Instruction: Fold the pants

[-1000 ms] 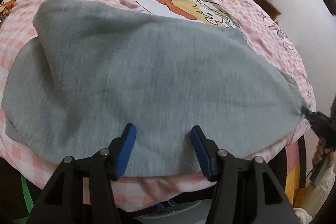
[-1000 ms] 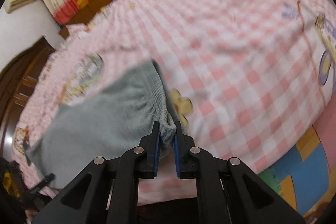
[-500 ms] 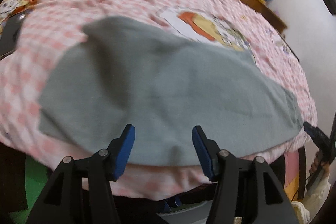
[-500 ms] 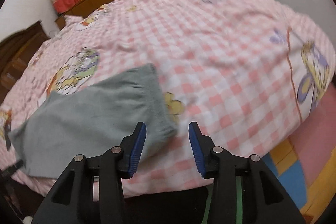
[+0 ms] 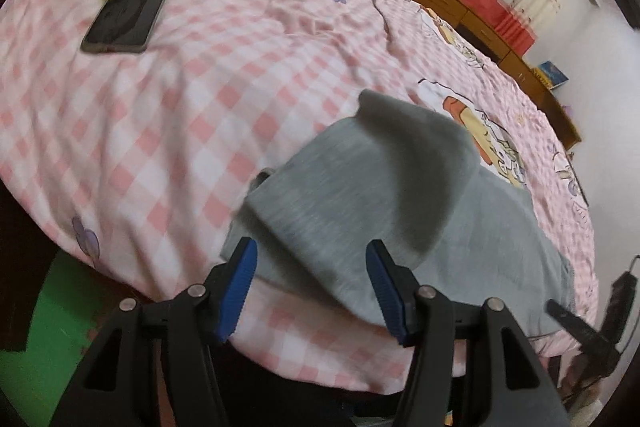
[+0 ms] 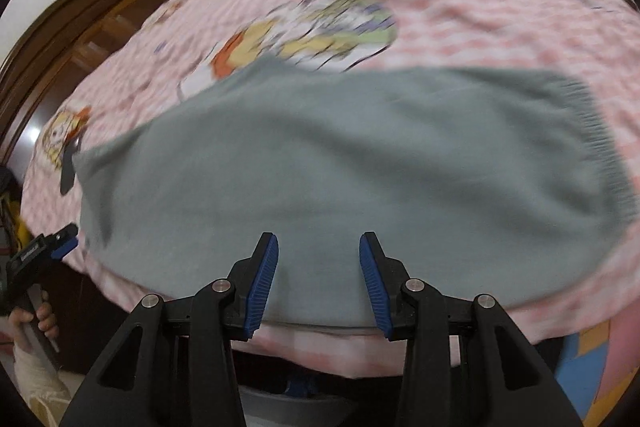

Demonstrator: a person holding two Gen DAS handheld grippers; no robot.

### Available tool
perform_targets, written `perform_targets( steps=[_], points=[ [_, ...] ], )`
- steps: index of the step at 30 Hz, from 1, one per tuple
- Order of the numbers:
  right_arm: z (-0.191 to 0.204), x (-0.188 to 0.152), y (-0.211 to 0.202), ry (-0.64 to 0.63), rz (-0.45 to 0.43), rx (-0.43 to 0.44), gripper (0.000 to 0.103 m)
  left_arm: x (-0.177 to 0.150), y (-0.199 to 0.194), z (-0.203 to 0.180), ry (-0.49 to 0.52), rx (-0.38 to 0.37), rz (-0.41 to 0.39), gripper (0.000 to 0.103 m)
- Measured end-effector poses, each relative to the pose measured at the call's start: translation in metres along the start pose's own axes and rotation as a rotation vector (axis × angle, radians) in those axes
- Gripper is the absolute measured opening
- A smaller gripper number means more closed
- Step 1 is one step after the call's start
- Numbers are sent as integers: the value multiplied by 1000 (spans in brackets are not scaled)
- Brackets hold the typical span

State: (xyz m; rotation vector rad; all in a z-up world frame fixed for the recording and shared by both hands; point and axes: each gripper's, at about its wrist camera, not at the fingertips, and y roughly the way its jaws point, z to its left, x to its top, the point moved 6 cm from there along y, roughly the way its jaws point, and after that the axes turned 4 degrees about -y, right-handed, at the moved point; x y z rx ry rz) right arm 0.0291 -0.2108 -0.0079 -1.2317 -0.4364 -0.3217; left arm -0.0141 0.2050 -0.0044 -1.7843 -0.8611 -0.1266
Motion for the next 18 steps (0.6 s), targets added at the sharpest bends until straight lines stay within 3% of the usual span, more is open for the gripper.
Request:
perform_targets(
  steps=[5, 15, 17, 18],
  points=[
    [18, -7, 25, -47, 27, -49, 45, -4, 7, -1, -10, -72, 17, 58],
    [14, -11, 26, -42, 0, -31, 49, -7, 34, -23, -19, -156, 34, 57],
    [16, -11, 26, -55, -7, -37, 50, -6, 36, -25, -24, -155, 26, 45],
    [17, -11, 26, -61, -9, -41, 50, -5, 35, -27, -24, -160, 23, 18]
  ],
)
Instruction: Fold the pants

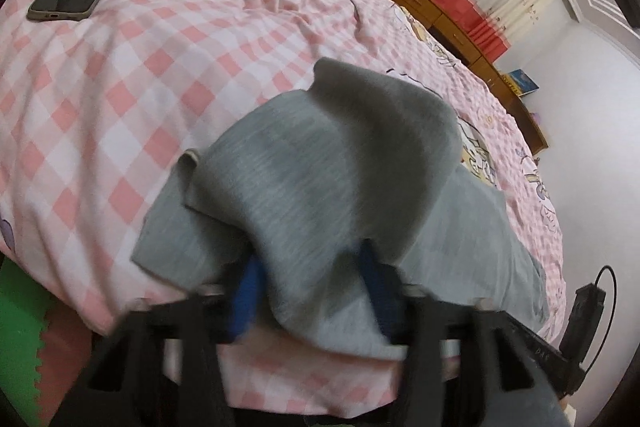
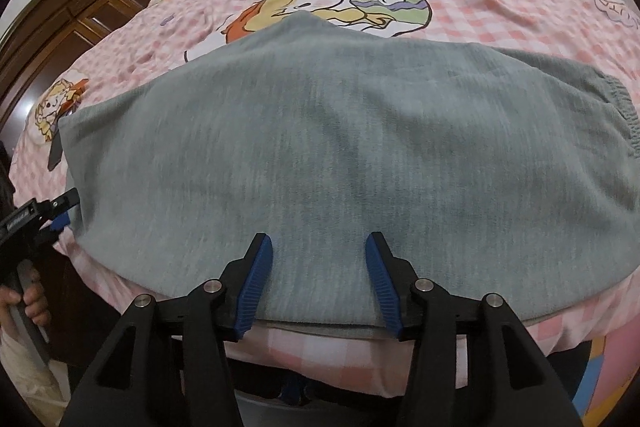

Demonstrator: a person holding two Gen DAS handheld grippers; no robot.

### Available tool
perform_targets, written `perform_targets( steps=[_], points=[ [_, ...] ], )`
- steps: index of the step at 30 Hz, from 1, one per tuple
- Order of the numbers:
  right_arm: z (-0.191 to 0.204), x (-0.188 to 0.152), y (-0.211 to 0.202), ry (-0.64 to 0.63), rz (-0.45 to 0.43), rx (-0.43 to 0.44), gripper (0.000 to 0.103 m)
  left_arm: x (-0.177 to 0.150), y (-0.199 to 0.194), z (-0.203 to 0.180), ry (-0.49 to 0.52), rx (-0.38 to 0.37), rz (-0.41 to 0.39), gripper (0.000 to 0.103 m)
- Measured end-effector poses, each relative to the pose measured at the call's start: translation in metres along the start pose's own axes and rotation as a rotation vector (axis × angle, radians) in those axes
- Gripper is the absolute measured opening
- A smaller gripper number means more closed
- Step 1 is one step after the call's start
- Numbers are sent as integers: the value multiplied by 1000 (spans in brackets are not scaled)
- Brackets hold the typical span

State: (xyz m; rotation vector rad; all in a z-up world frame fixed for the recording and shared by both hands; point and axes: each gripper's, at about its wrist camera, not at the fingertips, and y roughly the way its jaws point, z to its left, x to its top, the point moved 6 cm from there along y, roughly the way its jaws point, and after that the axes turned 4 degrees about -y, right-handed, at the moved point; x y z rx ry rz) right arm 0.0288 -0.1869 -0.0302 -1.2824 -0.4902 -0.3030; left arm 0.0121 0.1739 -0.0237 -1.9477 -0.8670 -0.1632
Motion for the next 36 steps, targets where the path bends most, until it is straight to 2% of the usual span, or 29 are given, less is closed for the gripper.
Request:
perform_targets(
  steps=[1, 3, 7, 11, 15, 18, 21, 23, 25, 28, 31, 33, 36],
  points=[
    [1, 0, 0, -6, -2, -4, 50, 0, -1, -2, 3, -10, 2, 7],
    [1, 0, -1, -8, -6, -5, 50, 1, -9, -13, 21, -35, -15, 7],
    [-1, 0, -3, 13, -11, 15, 50, 7, -31, -56, 127, -98, -70, 7],
    [-3, -2, -6, 33, -13, 39, 50, 8, -37, -105, 221, -160, -82, 7],
    [-5, -3, -10, 56, -14, 60, 50, -2, -25, -158, 334, -196, -52, 7],
    [-6, -4, -12, 66, -14, 68, 50, -22, -3, -199, 439, -223, 12, 7],
    [-7, -6, -13, 76, -16, 74, 50, -41, 20, -221, 498, -219, 73, 8],
    [-7, -7, -13, 78, -17, 78, 50, -51, 33, -224, 508, -204, 107, 12],
    [-8, -7, -12, 77, -17, 79, 50, -58, 41, -220, 517, -187, 145, 30],
    [-7, -8, -10, 75, -17, 73, 50, -56, 41, -204, 524, -147, 159, 44],
    [-5, -9, -8, 65, -18, 55, 50, -35, 30, -175, 513, -75, 115, 55],
    [-2, -9, -8, 49, -17, 36, 50, -14, 19, -147, 519, 17, 47, 65],
    [2, -8, -8, 32, -15, 22, 50, 13, 8, -106, 511, 128, 3, 67]
  ],
)
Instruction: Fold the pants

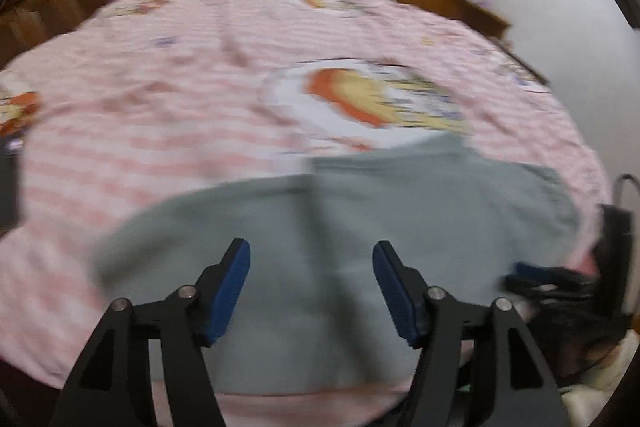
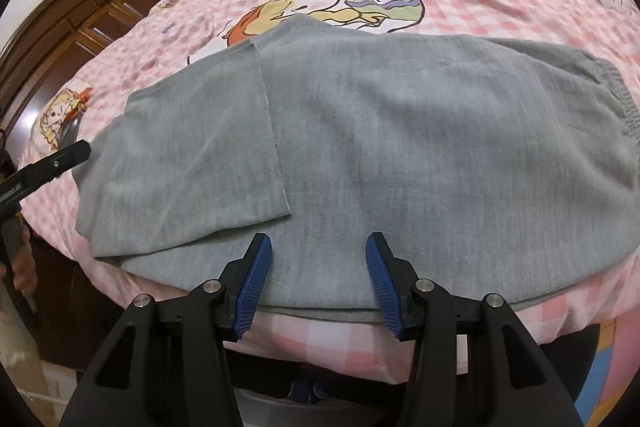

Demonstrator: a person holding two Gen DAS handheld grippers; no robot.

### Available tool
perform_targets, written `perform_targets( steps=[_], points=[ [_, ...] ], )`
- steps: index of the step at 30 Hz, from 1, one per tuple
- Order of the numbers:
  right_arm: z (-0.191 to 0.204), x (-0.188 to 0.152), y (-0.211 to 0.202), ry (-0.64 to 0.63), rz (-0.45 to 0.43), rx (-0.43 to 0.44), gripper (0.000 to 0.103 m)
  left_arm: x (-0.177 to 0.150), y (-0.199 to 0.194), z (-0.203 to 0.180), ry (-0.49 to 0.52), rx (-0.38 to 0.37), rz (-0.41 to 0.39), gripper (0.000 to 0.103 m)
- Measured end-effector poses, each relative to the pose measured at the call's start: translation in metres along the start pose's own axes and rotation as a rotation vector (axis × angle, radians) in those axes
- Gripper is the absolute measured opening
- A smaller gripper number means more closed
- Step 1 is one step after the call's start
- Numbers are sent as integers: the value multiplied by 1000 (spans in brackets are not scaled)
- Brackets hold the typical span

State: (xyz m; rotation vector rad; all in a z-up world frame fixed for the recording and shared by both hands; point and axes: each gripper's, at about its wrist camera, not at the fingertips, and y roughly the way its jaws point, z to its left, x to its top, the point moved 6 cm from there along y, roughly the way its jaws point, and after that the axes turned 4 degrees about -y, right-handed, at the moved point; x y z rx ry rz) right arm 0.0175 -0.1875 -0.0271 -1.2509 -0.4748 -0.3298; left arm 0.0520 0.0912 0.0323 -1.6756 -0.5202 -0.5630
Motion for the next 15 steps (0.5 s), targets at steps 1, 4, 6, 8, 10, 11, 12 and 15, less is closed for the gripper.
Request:
perform_targets(
  steps=[1, 4, 6, 8, 10, 11, 12, 15],
  points=[
    [2, 0, 0, -5, -1, 3, 50, 1, -2, 21, -24, 41, -1, 67],
    [11, 0, 1, -29, 2, 6, 50, 3, -6, 69, -105, 104, -35, 68],
    [14, -2, 5, -50, 9, -16, 50, 3, -5, 99, -175, 106, -47, 68],
    [15, -4, 7, -55, 7, -26, 51, 2, -2, 118, -240, 90, -55, 68],
    [14, -4, 9, -52, 7, -28, 51, 0, 2, 129, -289, 57, -55, 68],
    [14, -4, 10, -51, 7, -30, 51, 0, 5, 132, -308, 34, -49, 68],
    [14, -4, 11, -54, 7, -34, 51, -1, 10, 134, -319, 6, -40, 68],
    [17, -5, 12, -74, 5, -55, 52, -1, 21, 131, -316, -28, -15, 68]
  ],
)
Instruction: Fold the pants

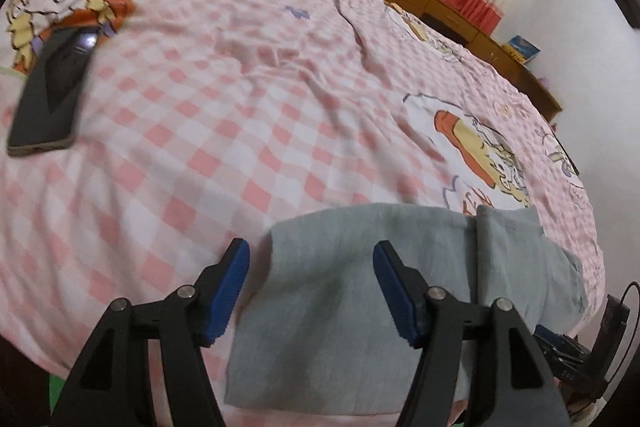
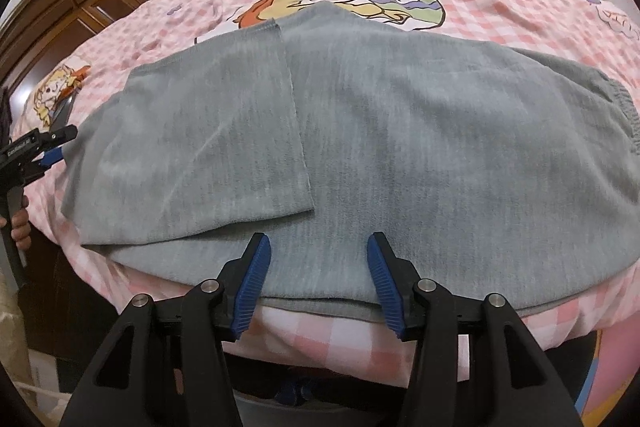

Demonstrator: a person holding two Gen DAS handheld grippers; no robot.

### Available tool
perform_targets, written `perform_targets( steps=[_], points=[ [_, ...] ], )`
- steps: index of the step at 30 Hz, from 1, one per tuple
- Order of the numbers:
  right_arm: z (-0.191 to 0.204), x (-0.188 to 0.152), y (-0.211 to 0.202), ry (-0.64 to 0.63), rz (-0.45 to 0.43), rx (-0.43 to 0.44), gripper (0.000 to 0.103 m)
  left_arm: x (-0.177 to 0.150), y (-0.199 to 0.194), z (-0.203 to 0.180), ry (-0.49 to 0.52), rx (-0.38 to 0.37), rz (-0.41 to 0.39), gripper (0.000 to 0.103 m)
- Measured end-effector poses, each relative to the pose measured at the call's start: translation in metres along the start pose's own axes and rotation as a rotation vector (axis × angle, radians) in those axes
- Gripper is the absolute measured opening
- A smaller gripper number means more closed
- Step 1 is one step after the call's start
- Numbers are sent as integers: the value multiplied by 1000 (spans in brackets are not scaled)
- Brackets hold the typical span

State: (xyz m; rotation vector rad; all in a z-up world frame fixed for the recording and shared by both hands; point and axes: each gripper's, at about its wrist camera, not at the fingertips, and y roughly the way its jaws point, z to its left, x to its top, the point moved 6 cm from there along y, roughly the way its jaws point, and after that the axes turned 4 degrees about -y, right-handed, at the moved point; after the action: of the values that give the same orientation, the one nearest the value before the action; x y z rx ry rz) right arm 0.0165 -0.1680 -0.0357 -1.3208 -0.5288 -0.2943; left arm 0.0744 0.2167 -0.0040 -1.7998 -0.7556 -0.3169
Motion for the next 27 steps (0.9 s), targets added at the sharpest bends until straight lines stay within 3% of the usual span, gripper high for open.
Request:
perform_targets(
  steps=[7, 11, 13, 14, 16, 18, 19, 21, 25, 27],
  points=[
    [3, -2, 0, -17, -7, -18, 53, 1, 9, -18, 55, -52, -27, 68],
    [3, -1, 0, -22, -6, -23, 53, 3, -2, -25, 22, -144, -84, 63],
    [4, 0, -1, -30, -8, -31, 53, 4, -9, -25, 44, -107, -134, 54],
    [5, 1, -4, -29, -16, -31, 53, 5, -10, -25, 68, -60, -156, 50],
    [8, 4, -8, -32, -36, -12, 53, 6, -8, -21, 109, 46, -165, 34],
    [12, 8, -14, -41, -57, 14, 53, 7, -1, -10, 129, 172, -144, 31],
    [13, 9, -15, -46, -61, 15, 53, 6, 2, -3, 134, 232, -136, 32],
    [14, 14, -21, -38, -87, 27, 53, 4, 1, 4, 116, 253, -131, 32],
    [5, 29, -25, 72, -117, 123, 53, -9, -8, 5, 82, 203, -105, 55],
    [1, 36, -21, 114, -108, 141, 53, -22, -15, 0, 85, 190, -97, 57]
  ],
)
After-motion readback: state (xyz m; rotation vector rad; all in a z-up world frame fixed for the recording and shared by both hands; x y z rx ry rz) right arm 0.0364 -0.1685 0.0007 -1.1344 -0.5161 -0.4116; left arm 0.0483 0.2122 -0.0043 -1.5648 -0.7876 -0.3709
